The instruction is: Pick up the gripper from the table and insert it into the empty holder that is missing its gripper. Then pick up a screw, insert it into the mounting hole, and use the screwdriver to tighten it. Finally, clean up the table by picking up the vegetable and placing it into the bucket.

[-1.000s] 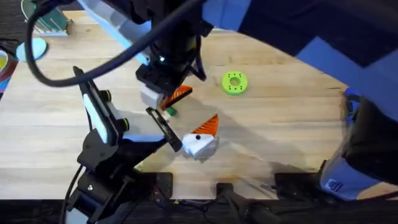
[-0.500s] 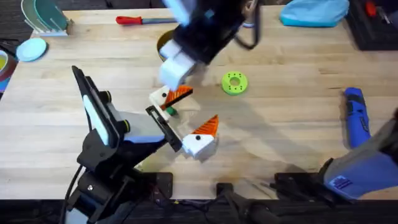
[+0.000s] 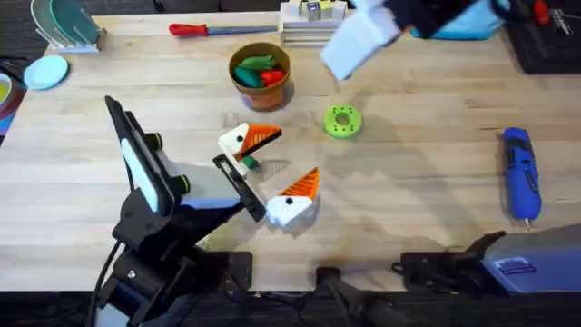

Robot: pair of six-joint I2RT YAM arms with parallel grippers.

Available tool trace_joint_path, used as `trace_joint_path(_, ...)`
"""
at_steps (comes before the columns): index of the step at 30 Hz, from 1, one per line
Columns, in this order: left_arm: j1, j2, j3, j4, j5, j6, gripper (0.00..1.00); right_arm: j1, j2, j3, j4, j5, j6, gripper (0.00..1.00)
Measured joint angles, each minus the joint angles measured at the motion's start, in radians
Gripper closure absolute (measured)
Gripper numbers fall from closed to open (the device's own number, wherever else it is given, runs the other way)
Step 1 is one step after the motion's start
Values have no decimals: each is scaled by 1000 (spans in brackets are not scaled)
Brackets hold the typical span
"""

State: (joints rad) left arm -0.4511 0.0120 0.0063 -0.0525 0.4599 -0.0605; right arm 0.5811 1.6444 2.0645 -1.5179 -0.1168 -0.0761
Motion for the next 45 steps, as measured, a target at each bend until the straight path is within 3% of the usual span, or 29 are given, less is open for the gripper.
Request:
trace_joint_path(3,0,0,0,0,0,0,8,-42,-77,-102,46,-32,-3,7)
trace_joint_path(11,0,0,0,0,0,0,8,-180,-381,-544,213,-137,-5,7)
trace_joint_path(18,0,0,0,0,0,0,8,-299,-616,-828,233,-281,-63,7)
trace_joint_path(26,0,0,0,0,0,0,8,-381,-702,-935,210,-495,-180,8)
trace_joint_path(38,0,0,0,0,0,0,12,-381,-702,-939,204,-630,-287,7)
trace_joint_path(40,0,0,0,0,0,1,105,-381,-702,-939,204,-654,-301,8)
trace_joint_path(42,0,0,0,0,1,1,287,-381,-702,-939,203,-669,-312,8)
trace_joint_path(45,0,0,0,0,1,1,755,-381,-702,-939,204,-678,-319,8)
